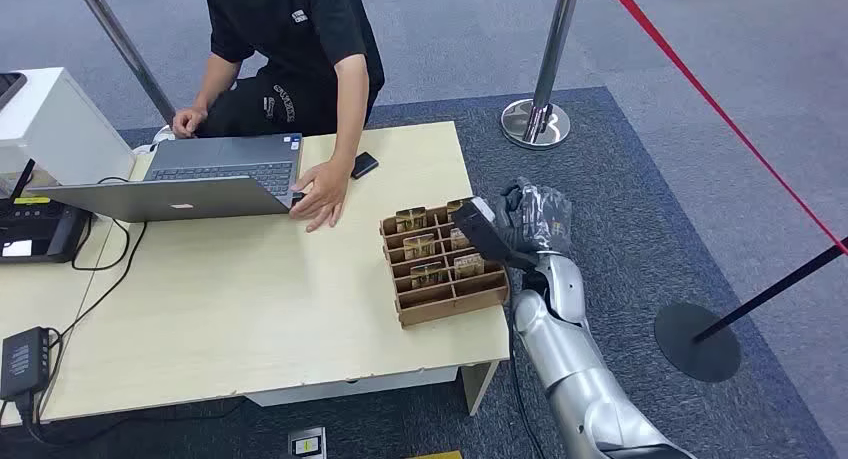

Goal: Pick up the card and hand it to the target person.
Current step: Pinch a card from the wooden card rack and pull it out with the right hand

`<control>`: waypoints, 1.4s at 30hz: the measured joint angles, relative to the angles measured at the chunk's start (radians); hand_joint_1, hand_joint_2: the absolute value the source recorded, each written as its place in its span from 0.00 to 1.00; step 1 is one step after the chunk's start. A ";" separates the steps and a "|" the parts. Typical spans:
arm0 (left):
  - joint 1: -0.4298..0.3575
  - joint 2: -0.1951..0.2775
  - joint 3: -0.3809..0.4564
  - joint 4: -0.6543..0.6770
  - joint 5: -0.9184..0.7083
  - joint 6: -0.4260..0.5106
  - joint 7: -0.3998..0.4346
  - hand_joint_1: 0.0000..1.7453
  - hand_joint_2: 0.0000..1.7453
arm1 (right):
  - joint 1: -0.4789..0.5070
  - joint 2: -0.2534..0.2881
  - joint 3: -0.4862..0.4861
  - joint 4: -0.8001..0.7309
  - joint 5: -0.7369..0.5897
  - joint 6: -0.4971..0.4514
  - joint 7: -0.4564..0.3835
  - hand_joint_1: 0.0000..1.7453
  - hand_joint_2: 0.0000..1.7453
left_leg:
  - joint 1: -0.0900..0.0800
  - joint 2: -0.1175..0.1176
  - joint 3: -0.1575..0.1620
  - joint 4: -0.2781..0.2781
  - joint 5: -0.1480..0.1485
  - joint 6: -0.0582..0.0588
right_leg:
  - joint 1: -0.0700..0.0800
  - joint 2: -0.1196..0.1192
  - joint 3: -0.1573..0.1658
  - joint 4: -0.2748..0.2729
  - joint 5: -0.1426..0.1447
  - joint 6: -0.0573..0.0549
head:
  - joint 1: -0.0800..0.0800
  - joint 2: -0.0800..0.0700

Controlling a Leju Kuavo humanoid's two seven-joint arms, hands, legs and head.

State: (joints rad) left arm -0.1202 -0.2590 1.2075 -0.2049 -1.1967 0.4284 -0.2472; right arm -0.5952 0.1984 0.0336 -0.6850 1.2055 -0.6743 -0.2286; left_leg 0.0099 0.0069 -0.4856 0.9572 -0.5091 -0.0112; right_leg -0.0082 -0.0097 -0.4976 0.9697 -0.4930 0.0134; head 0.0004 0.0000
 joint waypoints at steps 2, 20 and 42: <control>0.000 0.000 0.002 0.000 0.002 0.002 0.003 0.00 0.00 | 0.013 -0.002 0.013 -0.018 0.011 0.004 0.013 0.67 1.00 | 0.000 0.000 0.000 0.000 0.000 0.000 | 0.000 0.000 0.000 0.000 0.000 0.000 | 0.000 0.000; 0.000 0.000 0.010 0.000 0.012 0.009 0.008 0.00 0.00 | 0.175 -0.020 0.138 -0.201 0.055 0.041 0.099 0.46 1.00 | 0.000 0.000 0.000 0.000 0.000 0.000 | 0.000 0.000 0.000 0.000 0.000 0.000 | 0.000 0.000; 0.000 0.000 0.015 0.000 0.010 0.003 0.005 0.00 0.00 | 0.184 -0.024 0.160 -0.202 0.074 0.082 0.137 0.47 1.00 | 0.000 0.000 0.000 0.000 0.000 0.000 | 0.000 0.000 0.000 0.000 0.000 0.000 | 0.000 0.000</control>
State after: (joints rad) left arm -0.1200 -0.2590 1.2228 -0.2049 -1.1863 0.4318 -0.2421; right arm -0.4112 0.1740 0.1933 -0.8870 1.2791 -0.5919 -0.0913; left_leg 0.0099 0.0070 -0.4859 0.9572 -0.5091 -0.0112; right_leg -0.0082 -0.0097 -0.4980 0.9696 -0.4929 0.0134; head 0.0004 0.0000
